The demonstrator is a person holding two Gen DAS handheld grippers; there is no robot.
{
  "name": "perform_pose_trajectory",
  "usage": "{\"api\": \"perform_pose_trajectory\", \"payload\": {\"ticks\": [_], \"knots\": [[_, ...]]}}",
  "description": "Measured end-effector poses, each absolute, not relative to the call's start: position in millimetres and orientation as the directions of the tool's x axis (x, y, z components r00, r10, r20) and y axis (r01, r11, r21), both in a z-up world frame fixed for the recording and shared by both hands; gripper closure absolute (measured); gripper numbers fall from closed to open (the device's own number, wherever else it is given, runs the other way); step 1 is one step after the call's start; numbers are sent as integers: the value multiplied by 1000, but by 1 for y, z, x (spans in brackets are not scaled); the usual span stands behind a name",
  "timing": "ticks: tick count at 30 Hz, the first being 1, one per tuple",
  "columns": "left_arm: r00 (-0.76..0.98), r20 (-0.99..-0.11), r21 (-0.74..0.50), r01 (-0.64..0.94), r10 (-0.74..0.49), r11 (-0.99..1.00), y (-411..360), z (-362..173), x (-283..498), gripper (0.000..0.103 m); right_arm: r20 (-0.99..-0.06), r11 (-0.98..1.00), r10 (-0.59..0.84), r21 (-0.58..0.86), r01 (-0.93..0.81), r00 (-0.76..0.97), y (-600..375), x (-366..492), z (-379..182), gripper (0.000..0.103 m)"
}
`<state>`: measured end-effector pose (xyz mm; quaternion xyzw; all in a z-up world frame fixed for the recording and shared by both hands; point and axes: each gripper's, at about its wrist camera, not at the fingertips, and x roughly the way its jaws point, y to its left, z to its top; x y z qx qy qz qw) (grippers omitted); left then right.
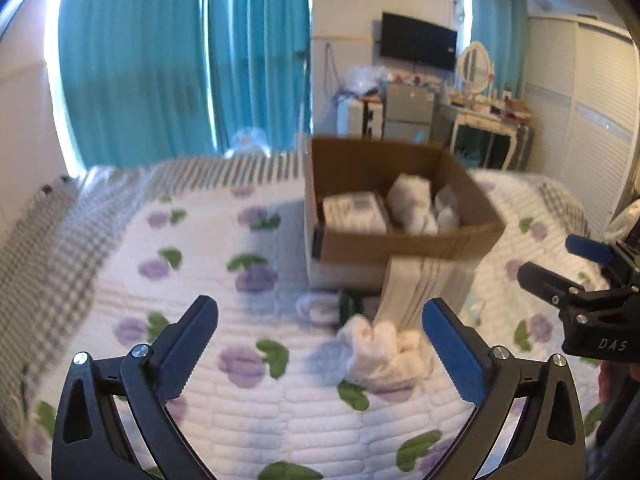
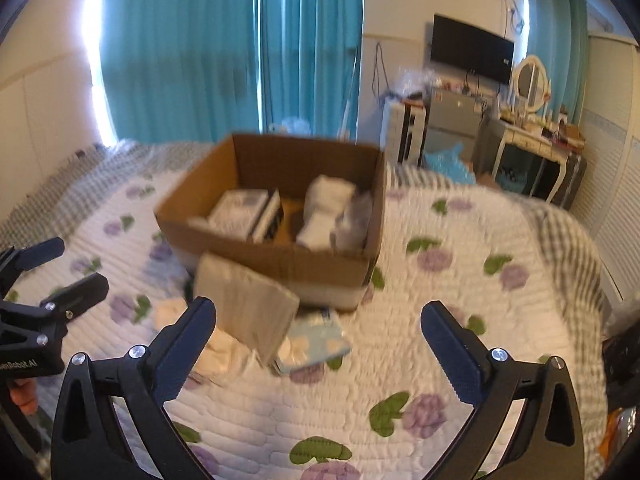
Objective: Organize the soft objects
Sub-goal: 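Grasp the lace-trimmed white cloth with the left tool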
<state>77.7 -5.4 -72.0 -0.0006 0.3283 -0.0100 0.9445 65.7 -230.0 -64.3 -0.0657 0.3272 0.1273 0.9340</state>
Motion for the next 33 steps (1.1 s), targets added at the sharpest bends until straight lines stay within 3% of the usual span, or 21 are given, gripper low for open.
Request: {"api": "perform_pose_trajectory", "payload": {"ticks": [4, 8, 13, 18, 20, 24, 25, 33], "knots": [[736, -676, 27, 56, -23, 998, -12, -107, 81, 0, -654, 960, 186, -36, -277, 733, -233, 74, -94, 0], [671, -736, -24, 96, -83, 995, -18, -133, 89, 1, -703, 963, 179, -18, -268, 688, -232, 87, -114, 0], [653, -752, -8, 127, -90, 992, -30, -142, 94, 2, -726, 963, 183, -2, -268, 663, -231, 90, -127, 0], [635, -767, 20, 163, -90, 986, -43, -152, 105, 29, -729, 970, 169, 2, -244, 663, -231, 91, -129, 0], [626, -773, 13, 185, -108, 983, -45, -154, 106, 54, -732, 971, 166, 5, -238, 661, -231, 91, -129, 0], [636, -759, -10, 201, -138, 980, -41, -150, 103, 85, -732, 971, 162, 0, -238, 661, -230, 91, -132, 0], [643, -754, -9, 199, -137, 980, -41, -148, 102, 89, -731, 970, 163, -3, -242, 662, -230, 90, -132, 0], [691, -710, -18, 170, -132, 985, -21, -123, 84, 90, -714, 961, 186, -10, -275, 675, -221, 83, -131, 0]]}}
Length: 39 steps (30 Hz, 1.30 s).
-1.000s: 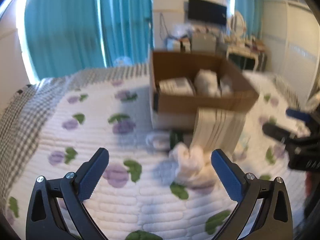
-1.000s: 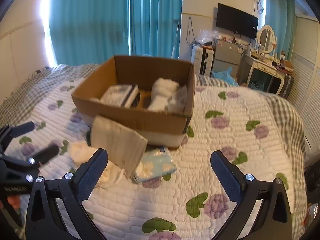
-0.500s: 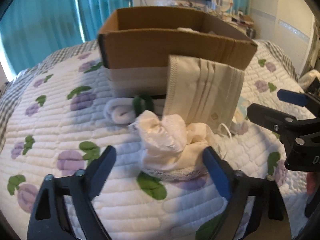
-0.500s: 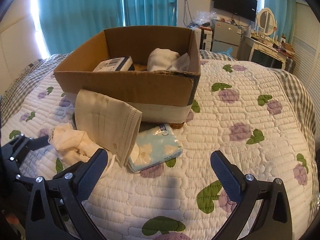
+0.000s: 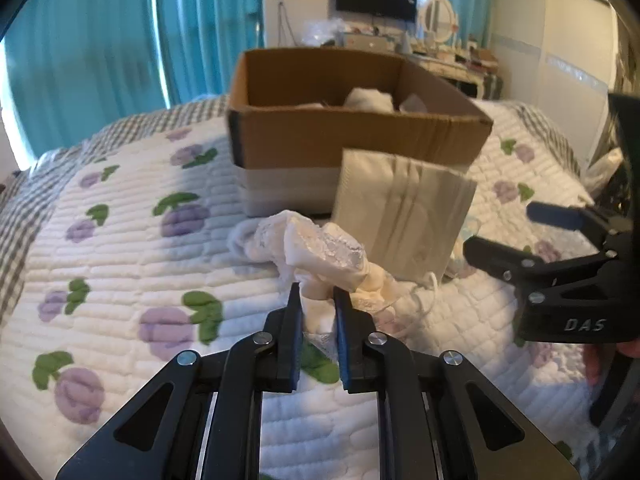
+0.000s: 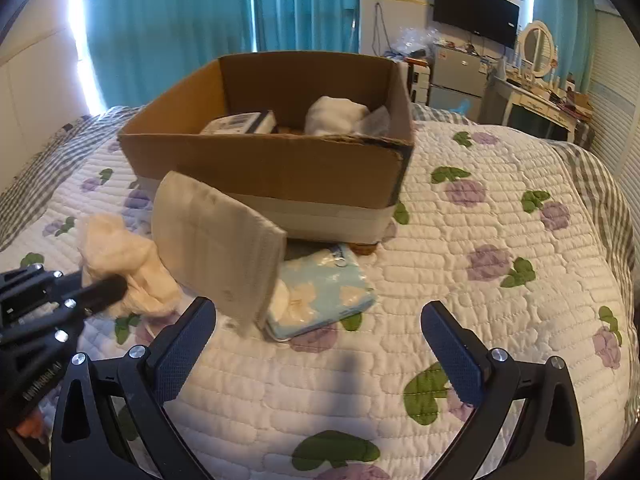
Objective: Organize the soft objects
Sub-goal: 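Grasp the lace-trimmed white cloth with the left tool, then grasp the folded face mask with the right tool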
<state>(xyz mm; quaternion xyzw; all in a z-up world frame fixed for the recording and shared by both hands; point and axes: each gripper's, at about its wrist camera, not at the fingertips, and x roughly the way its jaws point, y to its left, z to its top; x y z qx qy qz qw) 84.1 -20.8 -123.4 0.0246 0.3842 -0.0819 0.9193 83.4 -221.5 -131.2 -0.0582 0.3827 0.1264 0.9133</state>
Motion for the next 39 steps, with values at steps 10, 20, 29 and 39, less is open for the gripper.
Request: {"api": "perform_pose_trajectory", "payload": {"ticks": [10, 20, 29, 39], "knots": [[721, -685, -76, 73, -105, 994, 24, -108, 83, 90, -726, 935, 226, -27, -355, 650, -189, 100, -123, 0], [705, -706, -43, 48, -64, 998, 30, -114, 85, 90, -746, 924, 239, -22, -381, 622, -167, 125, -133, 14], [707, -705, -41, 40, -57, 998, 30, -115, 85, 90, -726, 911, 268, -21, -411, 633, -166, 113, -124, 76], [709, -704, -22, 41, -44, 999, 22, -108, 75, 90, -657, 913, 330, 41, -405, 678, -191, 65, -89, 96]]}}
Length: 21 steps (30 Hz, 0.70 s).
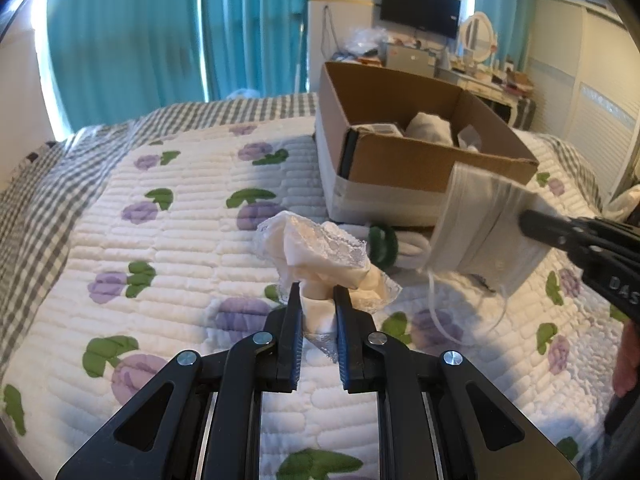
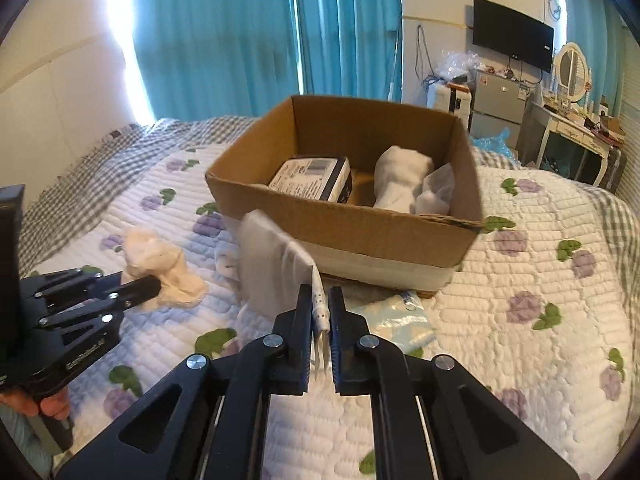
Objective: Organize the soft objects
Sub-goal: 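Grasp the folded face mask with the right tool, then place the mask into the box with the right tool while the left places the cloth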
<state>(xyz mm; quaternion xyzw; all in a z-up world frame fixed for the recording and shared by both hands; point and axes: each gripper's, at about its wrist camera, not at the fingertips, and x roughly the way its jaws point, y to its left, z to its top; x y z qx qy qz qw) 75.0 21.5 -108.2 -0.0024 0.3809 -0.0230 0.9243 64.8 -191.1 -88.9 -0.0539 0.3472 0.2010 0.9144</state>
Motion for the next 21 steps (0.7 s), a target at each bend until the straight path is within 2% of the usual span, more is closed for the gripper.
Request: {"api": "perform_pose_trajectory", "payload": {"ticks": [5, 12, 17, 21], "knots": [[731, -680, -20, 51, -51, 998, 8, -84, 65, 90, -612, 916, 349, 62, -397, 710, -210, 46, -61, 96], [792, -610, 43, 66, -26, 997, -15, -37, 56, 90, -521, 912, 380, 72, -404, 765, -231, 38, -5, 96], [823, -567, 68, 69, -18, 995, -26, -3, 72, 90, -457, 901, 405, 53, -431, 792, -238, 45, 42, 96], [850, -528, 83, 57, -4, 995, -33, 14, 96, 90, -436, 879, 462, 109, -464, 773, -239, 73, 67, 96]]}}
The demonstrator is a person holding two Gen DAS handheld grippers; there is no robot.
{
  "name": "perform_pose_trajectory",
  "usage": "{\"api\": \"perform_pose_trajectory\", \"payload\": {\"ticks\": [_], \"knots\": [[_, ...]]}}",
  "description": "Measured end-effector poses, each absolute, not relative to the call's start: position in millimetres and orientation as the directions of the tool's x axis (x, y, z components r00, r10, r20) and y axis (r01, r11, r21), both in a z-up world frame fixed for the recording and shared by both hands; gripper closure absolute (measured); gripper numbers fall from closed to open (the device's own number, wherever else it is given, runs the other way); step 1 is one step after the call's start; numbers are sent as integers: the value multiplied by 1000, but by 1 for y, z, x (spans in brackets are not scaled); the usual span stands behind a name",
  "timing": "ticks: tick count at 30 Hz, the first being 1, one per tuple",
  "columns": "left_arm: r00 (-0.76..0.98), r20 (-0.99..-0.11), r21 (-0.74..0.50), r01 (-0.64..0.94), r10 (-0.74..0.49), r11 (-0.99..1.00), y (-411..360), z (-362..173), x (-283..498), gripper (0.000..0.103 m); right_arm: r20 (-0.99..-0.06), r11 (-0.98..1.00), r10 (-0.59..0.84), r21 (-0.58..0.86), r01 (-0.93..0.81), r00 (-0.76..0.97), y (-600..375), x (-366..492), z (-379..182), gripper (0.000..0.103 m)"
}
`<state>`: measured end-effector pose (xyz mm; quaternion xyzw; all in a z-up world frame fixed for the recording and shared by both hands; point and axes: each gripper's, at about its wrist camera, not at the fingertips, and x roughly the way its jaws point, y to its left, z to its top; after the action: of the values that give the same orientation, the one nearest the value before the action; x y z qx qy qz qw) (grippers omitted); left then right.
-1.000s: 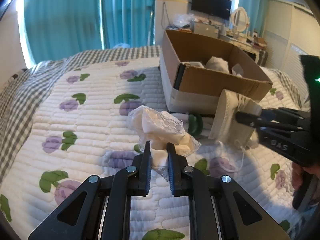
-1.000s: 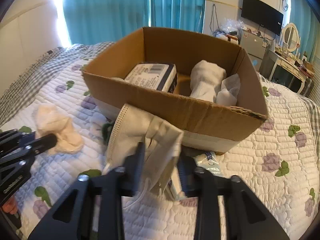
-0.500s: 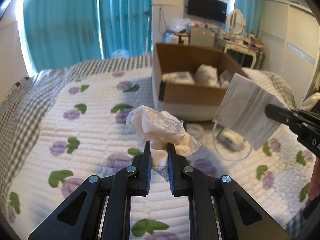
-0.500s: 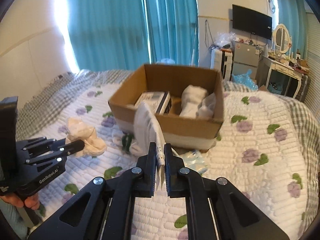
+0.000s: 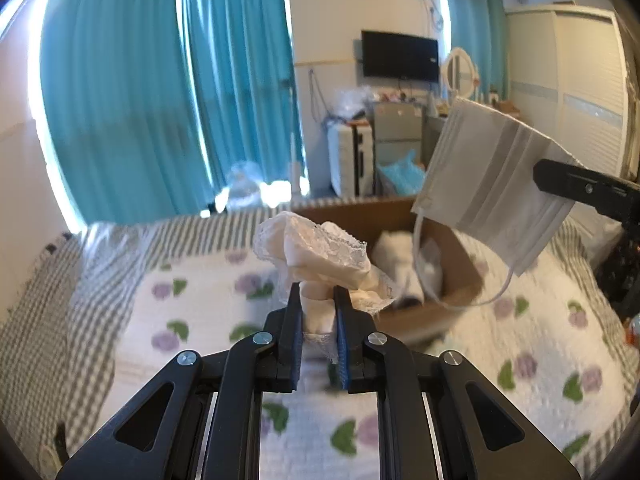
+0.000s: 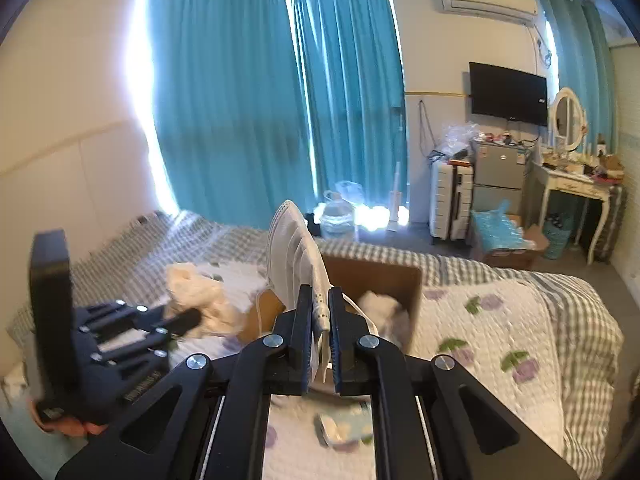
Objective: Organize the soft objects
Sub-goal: 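Place the mask into the box with the right tool while the left places the cloth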
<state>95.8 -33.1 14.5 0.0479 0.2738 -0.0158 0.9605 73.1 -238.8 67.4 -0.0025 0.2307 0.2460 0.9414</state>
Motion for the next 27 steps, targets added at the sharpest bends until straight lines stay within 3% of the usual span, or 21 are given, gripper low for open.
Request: {"api": "perform_pose_trajectory", "payload": {"ticks": [6, 14, 19, 20, 21, 23, 27], "knots": [[856, -517, 127, 45, 27, 991, -38, 9, 138, 90, -497, 854, 510, 195, -483, 702, -225, 137, 49, 96], [824, -567, 145, 71, 24, 987, -41, -26, 184, 90, -696, 893, 419, 201, -402, 583, -212, 227, -52, 96], [820, -572, 152, 96, 8, 984, -53, -36, 208, 90, -682, 903, 392, 159, -398, 617, -213, 247, -58, 93], [819, -573, 147, 100, 2, 984, -55, -38, 213, 89, -675, 909, 380, 145, -391, 633, -215, 249, -55, 84], [818, -575, 141, 104, -4, 985, -56, -39, 216, 88, -664, 918, 361, 127, -377, 655, -218, 249, -53, 63], [818, -575, 126, 115, -21, 985, -58, -40, 223, 83, -627, 927, 349, 122, -355, 696, -226, 248, -48, 43], [806, -591, 121, 138, -40, 983, -67, -39, 230, 81, -576, 914, 397, 182, -361, 715, -244, 239, -30, 39]]}}
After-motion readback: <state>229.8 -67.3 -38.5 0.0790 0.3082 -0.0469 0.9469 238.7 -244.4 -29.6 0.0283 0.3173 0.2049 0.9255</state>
